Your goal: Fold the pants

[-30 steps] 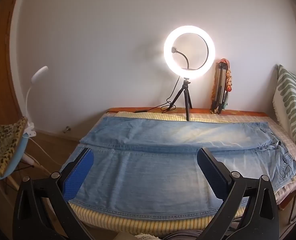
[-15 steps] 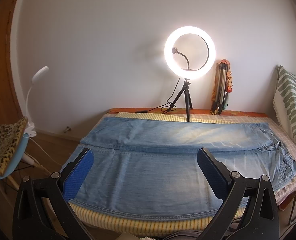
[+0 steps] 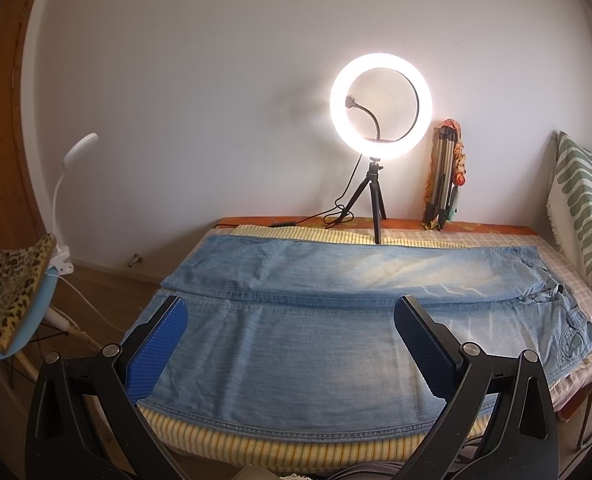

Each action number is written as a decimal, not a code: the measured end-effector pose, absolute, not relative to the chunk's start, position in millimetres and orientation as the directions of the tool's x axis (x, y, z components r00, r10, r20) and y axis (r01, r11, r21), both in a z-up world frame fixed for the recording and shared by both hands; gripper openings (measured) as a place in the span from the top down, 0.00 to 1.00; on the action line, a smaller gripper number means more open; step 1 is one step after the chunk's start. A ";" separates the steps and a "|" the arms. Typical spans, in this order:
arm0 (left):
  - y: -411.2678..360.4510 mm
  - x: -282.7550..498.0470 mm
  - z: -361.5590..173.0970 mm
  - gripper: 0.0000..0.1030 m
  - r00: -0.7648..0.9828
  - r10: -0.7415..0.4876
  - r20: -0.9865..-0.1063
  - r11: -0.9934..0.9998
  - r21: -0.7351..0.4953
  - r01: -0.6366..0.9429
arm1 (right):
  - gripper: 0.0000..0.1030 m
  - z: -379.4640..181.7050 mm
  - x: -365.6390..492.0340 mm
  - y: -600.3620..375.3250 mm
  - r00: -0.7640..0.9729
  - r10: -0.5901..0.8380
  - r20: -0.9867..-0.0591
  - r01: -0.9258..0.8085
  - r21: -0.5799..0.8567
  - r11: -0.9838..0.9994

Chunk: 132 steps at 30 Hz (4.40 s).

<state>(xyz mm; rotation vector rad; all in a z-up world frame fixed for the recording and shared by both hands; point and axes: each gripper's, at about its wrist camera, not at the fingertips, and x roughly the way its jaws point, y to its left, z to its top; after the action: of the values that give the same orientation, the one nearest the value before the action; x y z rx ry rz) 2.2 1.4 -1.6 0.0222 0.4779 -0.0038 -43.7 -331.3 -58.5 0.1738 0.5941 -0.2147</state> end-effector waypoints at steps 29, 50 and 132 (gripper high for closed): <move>-0.6 4.4 -4.0 0.00 0.888 0.004 -0.460 1.000 0.028 0.011 | 0.00 -60.7 -40.2 -333.0 0.806 -0.148 -0.573 0.249 0.102 0.963; -0.9 11.9 -9.2 0.00 0.883 0.014 -0.469 0.999 0.044 0.007 | 0.00 -65.9 -32.4 -328.5 0.809 -0.133 -0.572 0.233 0.106 0.967; 73.2 368.8 -188.6 0.54 0.494 -0.143 -0.857 0.990 -0.116 0.084 | 0.87 -214.7 443.3 -262.5 0.380 0.220 -0.899 -0.553 -0.030 0.833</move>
<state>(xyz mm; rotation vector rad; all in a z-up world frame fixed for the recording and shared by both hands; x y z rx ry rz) 368.8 73.2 -188.7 -0.0613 1.0448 -0.1377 443.3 -262.5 -214.7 -0.3529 1.0754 0.5064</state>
